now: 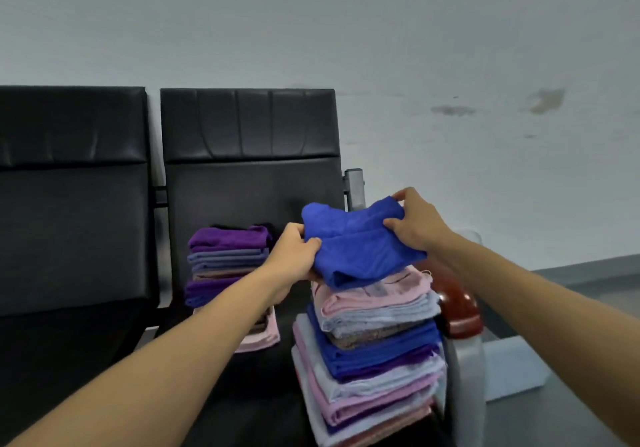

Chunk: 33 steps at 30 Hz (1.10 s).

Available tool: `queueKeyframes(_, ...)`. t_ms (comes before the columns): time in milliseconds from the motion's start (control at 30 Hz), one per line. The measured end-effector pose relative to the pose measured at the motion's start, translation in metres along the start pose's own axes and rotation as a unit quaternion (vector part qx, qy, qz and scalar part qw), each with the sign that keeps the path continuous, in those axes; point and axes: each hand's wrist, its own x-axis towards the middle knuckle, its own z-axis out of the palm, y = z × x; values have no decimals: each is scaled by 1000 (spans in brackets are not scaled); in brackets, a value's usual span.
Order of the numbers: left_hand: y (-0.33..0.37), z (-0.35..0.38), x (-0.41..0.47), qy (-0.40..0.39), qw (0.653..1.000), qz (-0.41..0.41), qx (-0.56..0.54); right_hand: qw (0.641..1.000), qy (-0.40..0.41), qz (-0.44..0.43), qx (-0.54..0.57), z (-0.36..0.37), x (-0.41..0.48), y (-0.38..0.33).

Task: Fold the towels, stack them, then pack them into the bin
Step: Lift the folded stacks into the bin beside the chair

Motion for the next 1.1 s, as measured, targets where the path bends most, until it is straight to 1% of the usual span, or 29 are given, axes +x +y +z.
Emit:
queueKeyframes(67, -15, 13, 13, -9, 999, -35, 20, 999, -28, 26, -33, 6, 6, 16)
queueKeyframes(167, -37, 18, 19, -26, 990, -71, 118, 985, -122, 35, -121, 24, 5, 31)
queueKeyframes(233, -41, 17, 16, -37, 981, -81, 171, 972, -155, 26, -175, 35, 2, 36)
queueKeyframes(367, -32, 11, 6, -58, 961, -105, 248, 971, -134, -7, -199, 36, -5, 31)
queueKeyframes(467, -19, -2, -5, -72, 951, -94, 284, 958, -102, -36, -264, 25, -14, 20)
queueKeyframes(533, -7, -13, -15, -75, 955, -78, 277, 949, -63, -58, -303, 15, -25, 11)
queueKeyframes(600, 9, -26, -31, -68, 963, -56, 256, 952, -35, -82, -294, 4, -38, -2)
queueKeyframes(700, 27, -46, -57, -60, 973, -7, 225, 962, -32, -105, -249, -9, -57, -23)
queueKeyframes(833, 34, -68, -79, -70, 974, 48, 212, 972, -40, -121, -199, -6, -68, -51)
queueKeyframes(933, 23, -73, -70, -63, 977, 69, 192, 975, -57, -138, -164, 14, -56, -62)
queueKeyframes(1033, 0, -70, -44, -28, 987, 71, 139, 974, -71, -155, -147, 41, -31, -65)
queueKeyframes(1100, -21, -64, -11, -2, 991, 81, 110, 974, -75, -166, -133, 61, 1, -64)
